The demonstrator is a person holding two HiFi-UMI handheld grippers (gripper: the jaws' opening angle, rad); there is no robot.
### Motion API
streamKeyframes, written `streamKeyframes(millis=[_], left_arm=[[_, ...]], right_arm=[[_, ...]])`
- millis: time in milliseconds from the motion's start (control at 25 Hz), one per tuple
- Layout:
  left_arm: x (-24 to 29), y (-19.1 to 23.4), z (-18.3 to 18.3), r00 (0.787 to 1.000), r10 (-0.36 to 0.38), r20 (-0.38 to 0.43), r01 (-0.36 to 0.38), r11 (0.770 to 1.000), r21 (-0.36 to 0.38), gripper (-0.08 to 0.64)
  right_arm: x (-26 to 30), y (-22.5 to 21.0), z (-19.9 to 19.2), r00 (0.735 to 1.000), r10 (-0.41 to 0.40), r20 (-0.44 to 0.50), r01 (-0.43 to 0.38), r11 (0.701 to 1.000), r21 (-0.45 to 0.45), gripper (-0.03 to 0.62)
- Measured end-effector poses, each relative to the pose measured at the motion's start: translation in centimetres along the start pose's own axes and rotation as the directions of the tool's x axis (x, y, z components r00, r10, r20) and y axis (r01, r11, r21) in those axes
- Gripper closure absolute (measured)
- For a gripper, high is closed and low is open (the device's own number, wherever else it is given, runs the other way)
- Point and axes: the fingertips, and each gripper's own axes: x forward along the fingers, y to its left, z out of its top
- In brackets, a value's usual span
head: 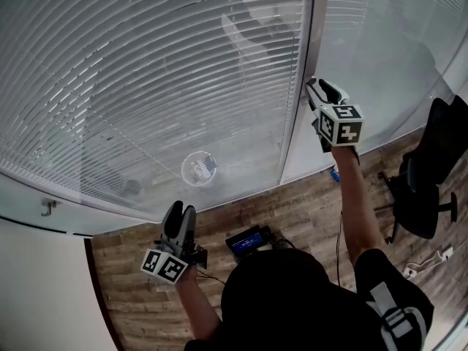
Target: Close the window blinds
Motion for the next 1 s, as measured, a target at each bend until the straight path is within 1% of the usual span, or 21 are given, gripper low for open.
streamKeyframes(millis=[40,120,200,280,360,400,440,480,520,560,600,640,720,800,880,1000], left_arm=[[0.1,-0.1,0.0,1.000,-0.001,-0.001,0.001,1.000,0.001,0.362],[0.1,-0.4,-0.2,1.000,-0.005,-0.004,0.005,1.000,0.003,0.362],[0.2,-0.5,-0.4,1.000,-0.005,-0.007,0.005,1.000,0.003,0.362],[0.1,-0.3,-0.5,1.000,-0.001,-0.006,0.001,1.000,0.001,0.362],[0.1,-0.2,-0.5,1.000,0.009,-0.004,-0.009,1.000,-0.001,0.362],[0.0,-0.2,-0.5,1.000,0.013,-0.003,-0.013,1.000,-0.002,0.362],[0.0,-0.3,-0.6,1.000,0.015,-0.003,-0.015,1.000,-0.002,0.362],[-0.1,-0.4,-0.7,1.000,0.017,-0.003,-0.017,1.000,-0.003,0.362],[-0.2,-0.5,-0.9,1.000,0.017,-0.002,-0.017,1.000,-0.002,0.362],[-0.3,-0.6,-1.1,1.000,0.018,-0.002,-0.018,1.000,-0.002,0.362],[-0.4,-0.7,-1.3,1.000,0.019,-0.002,-0.019,1.000,-0.001,0.362],[-0.3,-0.9,-1.5,1.000,0.020,-0.003,-0.020,1.000,0.001,0.362],[0.1,-1.4,-1.6,1.000,0.024,-0.012,-0.024,1.000,0.004,0.362],[0.3,-1.8,-1.7,0.999,0.029,-0.022,-0.029,1.000,0.010,0.362],[0.2,-2.1,-2.0,0.999,0.034,-0.029,-0.034,0.999,0.015,0.362],[-0.2,-2.7,-2.5,0.998,0.046,-0.045,-0.046,0.999,0.014,0.362]], right_arm=[[0.2,0.3,0.2,1.000,-0.016,-0.007,0.015,0.997,-0.077,0.443],[0.6,0.5,0.2,0.999,-0.028,-0.021,0.025,0.987,-0.157,0.443],[0.7,0.4,-0.2,0.998,-0.047,-0.041,0.039,0.981,-0.191,0.447],[0.9,0.1,-0.6,0.997,-0.055,-0.051,0.045,0.984,-0.171,0.462],[1.1,0.0,-0.8,0.998,-0.040,-0.052,0.035,0.995,-0.092,0.463],[1.2,-0.1,-0.9,0.998,-0.022,-0.053,0.021,0.999,-0.025,0.465],[1.2,-0.1,-0.9,0.999,0.003,-0.053,0.000,0.998,0.060,0.465],[1.2,-0.2,-1.0,0.998,0.033,-0.047,-0.026,0.988,0.155,0.465],[1.1,-0.1,-1.1,0.997,0.066,-0.037,-0.055,0.968,0.245,0.465],[1.0,0.0,-1.2,0.995,0.096,-0.021,-0.084,0.944,0.318,0.465],[1.0,0.1,-1.1,0.993,0.121,-0.004,-0.111,0.923,0.369,0.465],[1.0,0.1,-1.1,0.990,0.141,0.009,-0.133,0.908,0.398,0.465],[0.9,0.0,-1.4,0.985,0.169,0.023,-0.164,0.895,0.415,0.463],[0.2,-0.6,-2.1,0.984,0.173,0.038,-0.172,0.885,0.432,0.463],[-1.1,-1.3,-3.1,0.985,0.162,0.058,-0.170,0.868,0.466,0.463],[-2.8,-1.9,-5.5,0.982,0.176,0.071,-0.187,0.825,0.533,0.463]])
